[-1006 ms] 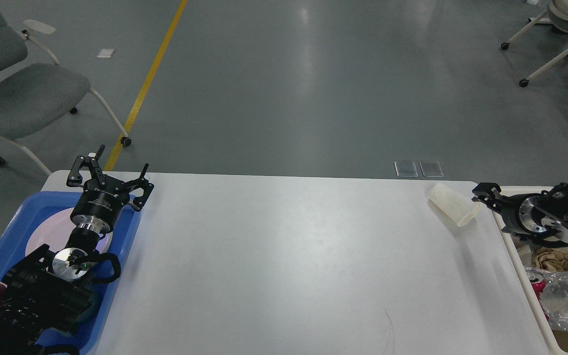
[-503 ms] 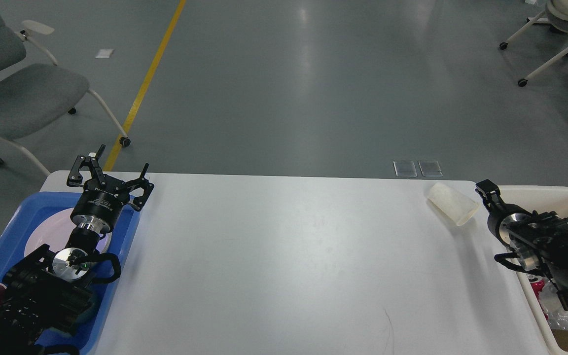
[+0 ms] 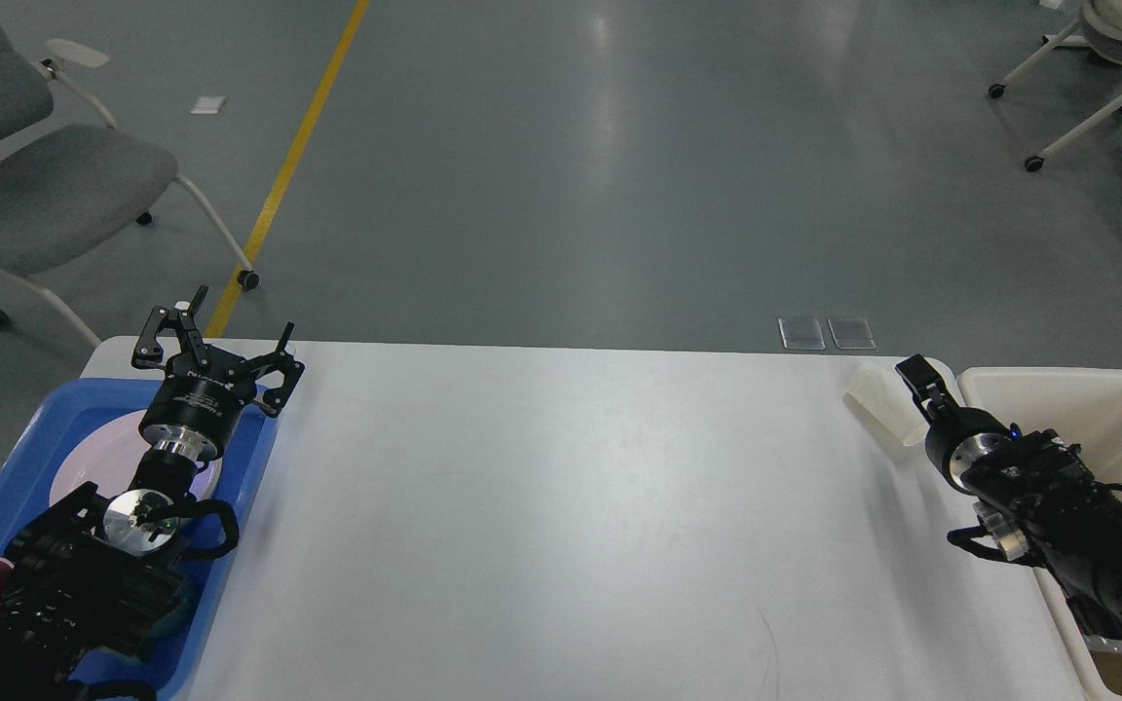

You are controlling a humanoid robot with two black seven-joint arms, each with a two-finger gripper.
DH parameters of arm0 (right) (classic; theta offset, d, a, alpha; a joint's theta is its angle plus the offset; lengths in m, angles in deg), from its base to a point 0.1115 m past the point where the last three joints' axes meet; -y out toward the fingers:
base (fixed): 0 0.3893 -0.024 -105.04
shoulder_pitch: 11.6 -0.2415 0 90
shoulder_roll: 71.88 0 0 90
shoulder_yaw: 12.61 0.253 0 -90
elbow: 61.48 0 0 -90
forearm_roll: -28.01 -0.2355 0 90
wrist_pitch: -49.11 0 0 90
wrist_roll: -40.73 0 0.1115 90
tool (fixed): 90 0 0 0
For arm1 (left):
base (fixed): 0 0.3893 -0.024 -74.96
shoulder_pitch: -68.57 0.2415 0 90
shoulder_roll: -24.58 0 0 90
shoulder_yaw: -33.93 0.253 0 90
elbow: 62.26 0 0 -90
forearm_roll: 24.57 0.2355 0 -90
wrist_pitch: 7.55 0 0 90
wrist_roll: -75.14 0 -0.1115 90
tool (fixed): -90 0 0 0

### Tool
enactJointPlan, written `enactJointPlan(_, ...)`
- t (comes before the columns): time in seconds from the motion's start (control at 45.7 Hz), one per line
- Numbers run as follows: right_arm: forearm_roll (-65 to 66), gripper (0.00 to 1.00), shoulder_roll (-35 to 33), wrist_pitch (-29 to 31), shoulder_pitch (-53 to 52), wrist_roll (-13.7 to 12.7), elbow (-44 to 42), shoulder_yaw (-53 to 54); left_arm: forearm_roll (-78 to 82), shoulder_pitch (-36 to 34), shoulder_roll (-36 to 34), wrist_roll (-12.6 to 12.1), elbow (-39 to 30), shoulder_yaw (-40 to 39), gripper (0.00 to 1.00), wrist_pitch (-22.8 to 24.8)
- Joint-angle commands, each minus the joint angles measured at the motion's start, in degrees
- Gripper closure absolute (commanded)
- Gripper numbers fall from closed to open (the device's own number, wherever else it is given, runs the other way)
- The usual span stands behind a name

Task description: Tidy desktop

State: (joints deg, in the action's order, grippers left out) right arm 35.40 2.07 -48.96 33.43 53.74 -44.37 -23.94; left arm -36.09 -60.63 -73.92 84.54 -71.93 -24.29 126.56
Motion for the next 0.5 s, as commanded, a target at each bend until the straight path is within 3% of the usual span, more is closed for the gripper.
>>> enactJointPlan(0.0,0.0,0.00,2.8,-0.3,0.9,0.0,-3.5,-0.7,0.0,0.0,0.0,0.0,0.0,0.0,0.04,0.0)
enactJointPlan(0.328,-0.1,0.00,7.5,-3.3,2.3,0.0,-8.0,-4.4,0.0,0.0,0.0,0.0,0.0,0.0,0.04,0.0)
enactJointPlan(0.416,-0.1,0.05,7.8,-4.7,2.3,0.0,-8.1,-5.0,0.0,0.0,0.1,0.0,0.0,0.0,0.04,0.0)
enactJointPlan(0.481,-0.1,0.14,7.8,-5.4,2.3,-0.1,-8.1,-6.4,0.0,0.0,0.1,0.0,0.1,0.0,0.04,0.0)
